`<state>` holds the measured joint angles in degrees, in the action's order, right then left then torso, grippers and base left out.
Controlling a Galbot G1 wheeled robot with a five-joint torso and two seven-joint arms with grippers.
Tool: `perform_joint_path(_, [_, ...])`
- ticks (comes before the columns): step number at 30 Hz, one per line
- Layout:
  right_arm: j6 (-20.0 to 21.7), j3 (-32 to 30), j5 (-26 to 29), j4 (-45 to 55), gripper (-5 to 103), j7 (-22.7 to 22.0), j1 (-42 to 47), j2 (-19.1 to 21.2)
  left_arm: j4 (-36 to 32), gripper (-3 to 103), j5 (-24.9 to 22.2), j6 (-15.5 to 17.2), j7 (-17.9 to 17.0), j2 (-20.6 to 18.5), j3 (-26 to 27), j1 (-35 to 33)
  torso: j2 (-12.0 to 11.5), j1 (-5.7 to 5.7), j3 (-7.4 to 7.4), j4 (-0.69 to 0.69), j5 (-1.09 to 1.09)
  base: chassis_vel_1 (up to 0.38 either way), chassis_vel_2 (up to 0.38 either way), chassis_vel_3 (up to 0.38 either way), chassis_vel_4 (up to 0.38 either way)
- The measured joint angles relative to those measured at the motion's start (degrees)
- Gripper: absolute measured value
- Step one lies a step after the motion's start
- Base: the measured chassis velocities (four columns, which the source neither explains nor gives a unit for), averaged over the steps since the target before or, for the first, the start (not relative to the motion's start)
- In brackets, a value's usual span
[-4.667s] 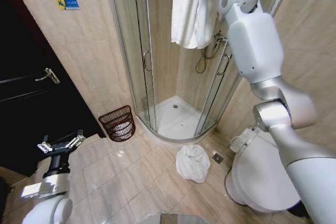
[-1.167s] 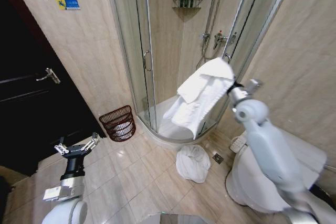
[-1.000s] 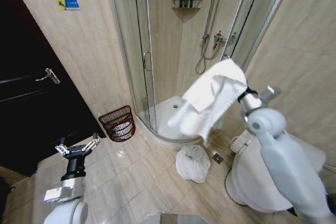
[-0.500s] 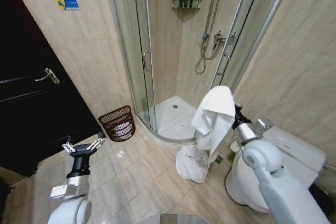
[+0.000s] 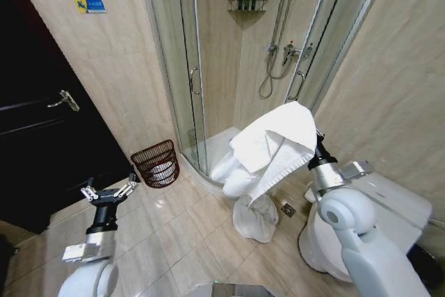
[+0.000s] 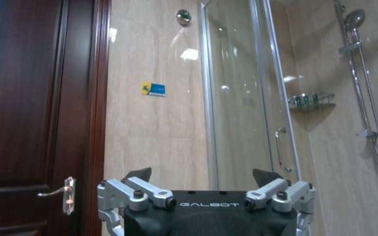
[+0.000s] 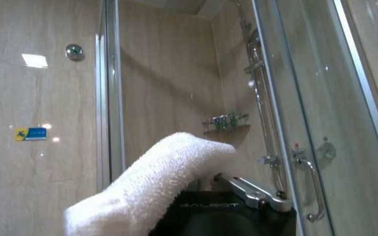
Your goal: Discard the used towel into the hamper.
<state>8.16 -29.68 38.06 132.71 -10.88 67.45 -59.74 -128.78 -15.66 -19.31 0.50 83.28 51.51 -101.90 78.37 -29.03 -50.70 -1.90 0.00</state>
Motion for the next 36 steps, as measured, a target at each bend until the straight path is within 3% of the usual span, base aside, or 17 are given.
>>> perform_joint_path(36, [3.5,-1.6,-4.0,4.1,4,1.3,6.7,0.1,-1.4,100,-0.5,0.0,0.2,0.2,1.7,-2.3,0.0,0.00,0.00,0.00,0.00,0.000,0.000,0.000,0.000])
